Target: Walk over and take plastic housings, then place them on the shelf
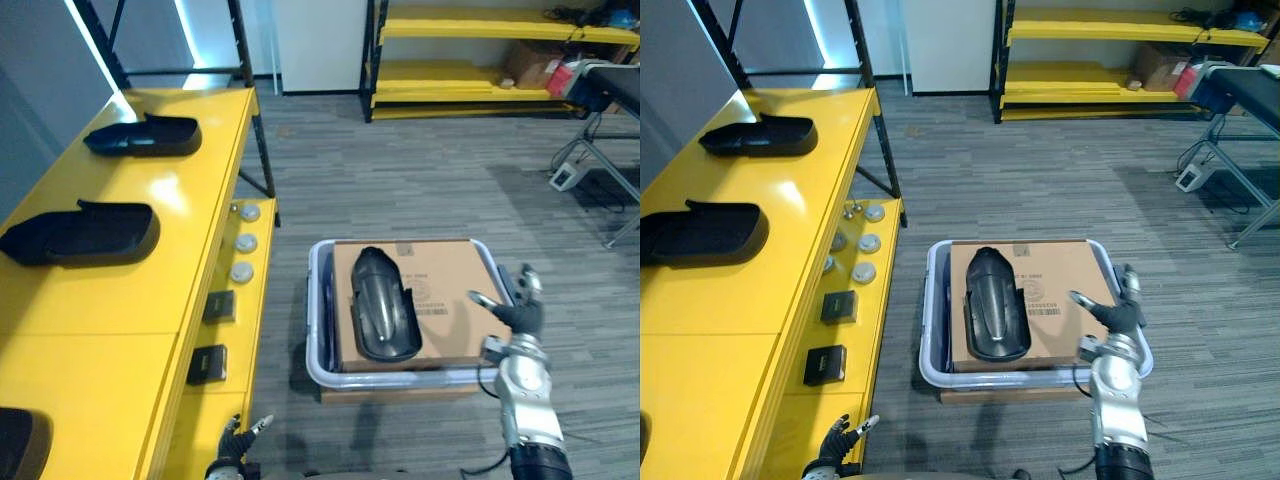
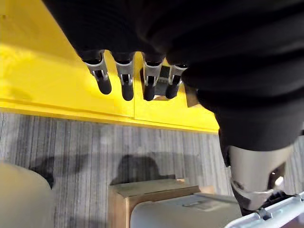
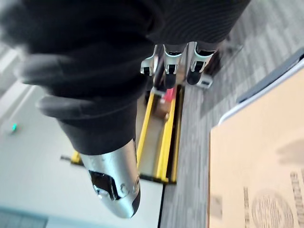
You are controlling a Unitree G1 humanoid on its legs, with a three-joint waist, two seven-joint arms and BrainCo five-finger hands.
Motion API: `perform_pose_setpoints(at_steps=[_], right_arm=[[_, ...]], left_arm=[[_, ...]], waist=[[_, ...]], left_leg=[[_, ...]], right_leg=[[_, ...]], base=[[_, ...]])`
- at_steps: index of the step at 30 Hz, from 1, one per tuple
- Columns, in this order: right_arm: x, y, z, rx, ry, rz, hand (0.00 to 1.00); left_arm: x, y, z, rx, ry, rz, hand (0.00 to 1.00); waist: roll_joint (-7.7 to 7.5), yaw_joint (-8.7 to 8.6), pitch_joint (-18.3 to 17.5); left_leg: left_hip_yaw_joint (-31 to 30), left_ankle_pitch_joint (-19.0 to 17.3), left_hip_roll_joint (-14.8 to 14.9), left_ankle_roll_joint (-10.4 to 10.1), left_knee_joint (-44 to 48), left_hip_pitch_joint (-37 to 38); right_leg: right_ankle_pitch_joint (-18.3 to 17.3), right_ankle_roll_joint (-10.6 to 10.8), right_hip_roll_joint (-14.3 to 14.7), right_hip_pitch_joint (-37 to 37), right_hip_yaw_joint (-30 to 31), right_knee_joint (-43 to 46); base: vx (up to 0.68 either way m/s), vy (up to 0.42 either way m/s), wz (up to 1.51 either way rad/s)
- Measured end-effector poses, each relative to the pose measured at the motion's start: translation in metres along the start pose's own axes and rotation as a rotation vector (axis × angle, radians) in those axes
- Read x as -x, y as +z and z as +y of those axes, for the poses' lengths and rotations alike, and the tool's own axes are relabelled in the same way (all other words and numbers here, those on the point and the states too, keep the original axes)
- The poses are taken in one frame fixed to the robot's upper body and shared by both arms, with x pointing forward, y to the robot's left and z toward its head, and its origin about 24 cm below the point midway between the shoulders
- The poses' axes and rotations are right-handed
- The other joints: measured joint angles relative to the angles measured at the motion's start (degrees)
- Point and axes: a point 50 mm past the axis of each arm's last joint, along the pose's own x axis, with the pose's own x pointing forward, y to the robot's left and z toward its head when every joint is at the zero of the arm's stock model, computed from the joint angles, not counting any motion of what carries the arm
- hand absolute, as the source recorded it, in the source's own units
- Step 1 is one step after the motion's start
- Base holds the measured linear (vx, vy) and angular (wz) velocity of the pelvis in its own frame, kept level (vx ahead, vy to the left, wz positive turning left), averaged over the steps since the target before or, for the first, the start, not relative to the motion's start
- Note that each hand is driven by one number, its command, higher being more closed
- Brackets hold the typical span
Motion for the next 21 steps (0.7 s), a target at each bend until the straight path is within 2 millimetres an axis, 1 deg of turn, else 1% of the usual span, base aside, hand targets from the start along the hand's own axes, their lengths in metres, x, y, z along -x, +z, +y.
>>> perform_pose_setpoints(at_steps=[2, 3, 4, 5, 8, 13, 15, 16, 19, 21], right_arm=[[-0.006, -0.008, 0.008, 0.047, 0.013, 0.058, 0.00], [-0.007, -0.011, 0.010, 0.052, 0.012, 0.081, 0.00], [-0.007, -0.020, 0.012, 0.085, 0.004, 0.131, 0.00], [-0.007, -0.023, 0.012, 0.097, -0.003, 0.153, 0.00], [-0.003, -0.039, 0.016, 0.148, -0.036, 0.249, 0.00], [-0.009, -0.051, 0.013, 0.162, -0.106, 0.349, 0.00], [-0.015, -0.052, 0.015, 0.164, -0.105, 0.375, 0.00], [-0.018, -0.052, 0.016, 0.168, -0.100, 0.384, 0.00], [-0.032, -0.050, 0.021, 0.188, -0.077, 0.415, 0.00], [-0.046, -0.040, 0.023, 0.190, -0.071, 0.400, 0.00]], left_arm=[[0.000, 0.001, 0.000, 0.001, -0.001, -0.007, 0.00], [-0.001, 0.003, 0.000, 0.002, -0.001, -0.014, 0.00], [-0.001, 0.005, -0.001, 0.001, -0.002, -0.019, 0.00], [-0.002, 0.006, -0.001, 0.001, -0.002, -0.021, 0.00], [-0.002, 0.008, -0.003, 0.003, -0.002, -0.027, 0.00], [-0.003, 0.012, -0.005, -0.003, 0.003, -0.039, 0.00], [-0.004, 0.016, -0.008, -0.012, -0.008, -0.053, 0.00], [-0.004, 0.017, -0.008, -0.013, -0.010, -0.057, 0.00], [-0.004, 0.024, -0.010, -0.011, -0.017, -0.091, 0.00], [-0.006, 0.032, -0.012, -0.010, -0.019, -0.114, 0.00]], waist=[[-0.12, -0.06, 0.40], [-0.19, -0.04, 0.75], [-0.27, -0.01, 1.19], [-0.30, 0.00, 1.43], [-0.24, 0.09, 2.37], [-0.10, -0.02, 3.82], [0.07, 0.03, 5.14], [0.14, 0.02, 5.26], [0.49, 0.19, 6.95], [0.70, 1.44, 8.35]], left_leg=[[-0.36, 0.23, -0.06, 0.38, -0.17, -0.90], [-0.50, 0.42, -0.10, 0.71, -0.31, -1.03], [-1.15, 0.83, -0.20, 1.37, -0.79, -1.65], [-1.42, 1.00, -0.25, 1.43, -0.95, -1.77], [-2.45, 2.27, -0.14, 0.78, -2.33, -1.73], [-3.52, 4.63, 0.06, 0.18, -5.14, -1.80], [-4.00, 5.04, 0.10, 0.01, -5.28, -2.30], [-4.06, 5.17, 0.10, -0.01, -5.27, -2.78], [-4.81, 5.99, 0.05, -0.14, -5.26, -4.40], [-4.91, 6.29, 0.02, -0.13, -5.04, -5.50]], right_leg=[[-0.12, 0.17, 0.08, -0.92, -0.47, 0.11], [-0.23, 0.33, 0.07, -1.09, -0.79, 0.12], [-0.64, 0.89, 0.06, -1.70, -1.46, 0.10], [-0.78, 1.07, 0.04, -1.77, -1.47, 0.06], [-1.53, 1.14, 0.23, -1.91, -1.99, -0.03], [-1.78, 0.92, 0.77, -2.80, -3.15, -0.15], [-1.86, 0.78, 0.83, -3.20, -3.62, -0.12], [-1.84, 0.76, 0.84, -3.62, -3.83, -0.07], [-1.36, 0.44, 0.83, -4.88, -4.35, -0.07], [-0.94, 0.37, 0.85, -5.72, -4.36, -0.23]], base=[[-0.08, -0.043, 0.00], [-0.12, -0.072, 0.08], [-0.09, -0.069, 0.11], [-0.10, -0.087, 0.16], [-0.07, -0.085, 0.12], [-0.07, -0.066, 0.09], [-0.10, -0.050, 0.08], [-0.09, -0.028, 0.11], [-0.07, -0.009, 0.13], [-0.05, 0.006, 0.05]])
